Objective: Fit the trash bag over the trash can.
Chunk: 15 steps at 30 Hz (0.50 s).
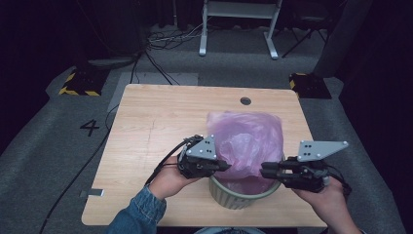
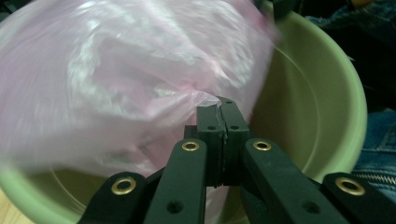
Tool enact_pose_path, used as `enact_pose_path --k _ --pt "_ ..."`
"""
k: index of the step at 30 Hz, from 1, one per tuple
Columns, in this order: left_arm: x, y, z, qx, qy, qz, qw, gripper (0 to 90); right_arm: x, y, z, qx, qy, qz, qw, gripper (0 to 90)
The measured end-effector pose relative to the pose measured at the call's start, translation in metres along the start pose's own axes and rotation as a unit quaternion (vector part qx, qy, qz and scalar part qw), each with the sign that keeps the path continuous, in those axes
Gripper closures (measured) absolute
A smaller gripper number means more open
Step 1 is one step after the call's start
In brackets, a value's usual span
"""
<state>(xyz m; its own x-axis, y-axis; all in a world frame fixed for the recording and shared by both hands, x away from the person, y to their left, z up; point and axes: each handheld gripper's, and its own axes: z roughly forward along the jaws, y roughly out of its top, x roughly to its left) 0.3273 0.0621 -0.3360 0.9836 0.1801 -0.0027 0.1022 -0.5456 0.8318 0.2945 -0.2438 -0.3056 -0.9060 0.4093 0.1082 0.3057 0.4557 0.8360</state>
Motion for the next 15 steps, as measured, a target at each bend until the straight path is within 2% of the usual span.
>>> enact_pose_path --k 2,3,8,10,12,15 --pt "0.0 -0.001 0.001 0.003 -0.003 -0.003 1.0 89.2 -0.008 -0.001 -0.009 -0.03 -0.019 0.016 0.9992 55.6" --pt "0.001 -0.001 0.001 0.005 -0.004 -0.002 1.0 89.2 -0.01 -0.001 -0.012 -0.039 -0.029 0.021 0.9986 51.2" --pt "0.001 -0.002 0.004 0.008 -0.01 -0.005 0.9999 89.2 -0.026 0.001 -0.022 -0.079 -0.07 0.04 0.9936 36.7" --pt "0.0 -0.002 0.005 0.01 -0.015 -0.003 0.9998 89.2 -0.035 0.003 -0.018 -0.082 -0.077 0.049 0.9924 30.6" --pt "0.0 -0.001 0.006 0.013 -0.017 -0.001 0.9998 89.2 -0.041 0.005 -0.012 -0.076 -0.082 0.057 0.9921 29.4" --pt "-0.001 -0.001 0.006 0.013 -0.023 -0.001 0.9996 89.1 -0.049 0.009 0.002 -0.054 -0.085 0.065 0.9928 27.8"
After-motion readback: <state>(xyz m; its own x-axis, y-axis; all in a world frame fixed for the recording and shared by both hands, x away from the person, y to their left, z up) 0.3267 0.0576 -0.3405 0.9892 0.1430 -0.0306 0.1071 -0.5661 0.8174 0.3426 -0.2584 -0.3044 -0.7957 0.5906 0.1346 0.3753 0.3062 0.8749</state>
